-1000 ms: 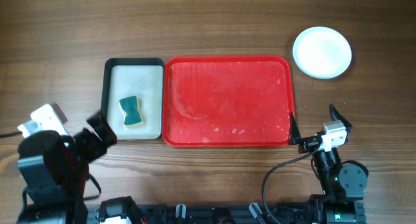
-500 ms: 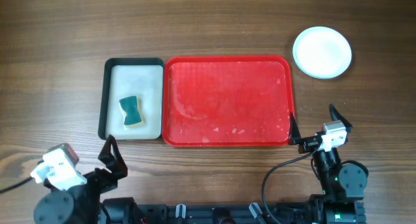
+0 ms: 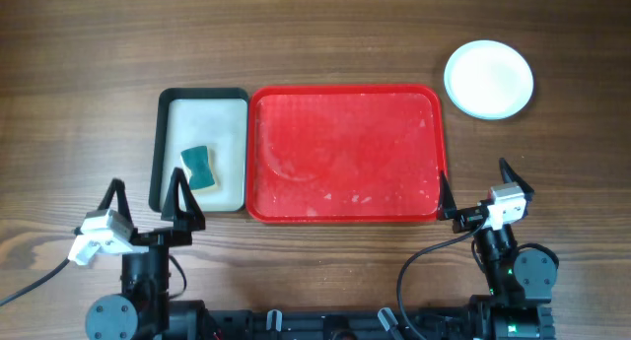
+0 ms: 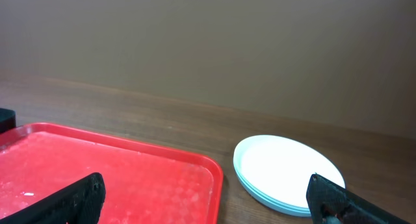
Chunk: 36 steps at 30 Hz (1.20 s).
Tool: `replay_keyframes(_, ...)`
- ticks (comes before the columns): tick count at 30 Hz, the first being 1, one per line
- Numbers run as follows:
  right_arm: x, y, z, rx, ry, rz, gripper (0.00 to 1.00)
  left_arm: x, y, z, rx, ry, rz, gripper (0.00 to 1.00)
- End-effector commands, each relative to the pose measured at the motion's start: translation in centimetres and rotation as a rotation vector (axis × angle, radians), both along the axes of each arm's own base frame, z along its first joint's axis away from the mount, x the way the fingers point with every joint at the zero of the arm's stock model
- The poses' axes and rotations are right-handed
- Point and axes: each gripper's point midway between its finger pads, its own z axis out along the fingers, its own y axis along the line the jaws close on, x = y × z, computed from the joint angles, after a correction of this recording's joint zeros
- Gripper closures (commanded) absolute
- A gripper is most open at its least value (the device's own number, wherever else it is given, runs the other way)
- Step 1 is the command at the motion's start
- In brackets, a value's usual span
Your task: Clean dirty plates on tray and stack at the side
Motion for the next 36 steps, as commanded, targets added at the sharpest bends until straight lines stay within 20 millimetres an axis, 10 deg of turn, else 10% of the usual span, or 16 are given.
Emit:
replay_keyframes(1, 0.0, -0.1, 0.2, -0.014, -0.014, -0.002, 0.01, 1.1, -1.0, 0.5, 0.006, -0.131, -0.056, 0.00)
replay_keyframes(27, 0.0, -0.1, 0.2, -0.014, -0.014, -0.002, 0.00, 4.4, -1.8, -13.3, -0.056, 0.160, -0.102, 0.00)
replay_keyframes(36, 0.0, -0.1, 0.2, -0.014, -0.014, -0.002, 0.00, 4.4, -1.7, -13.6, 0.062, 0.174, -0.095, 0.00)
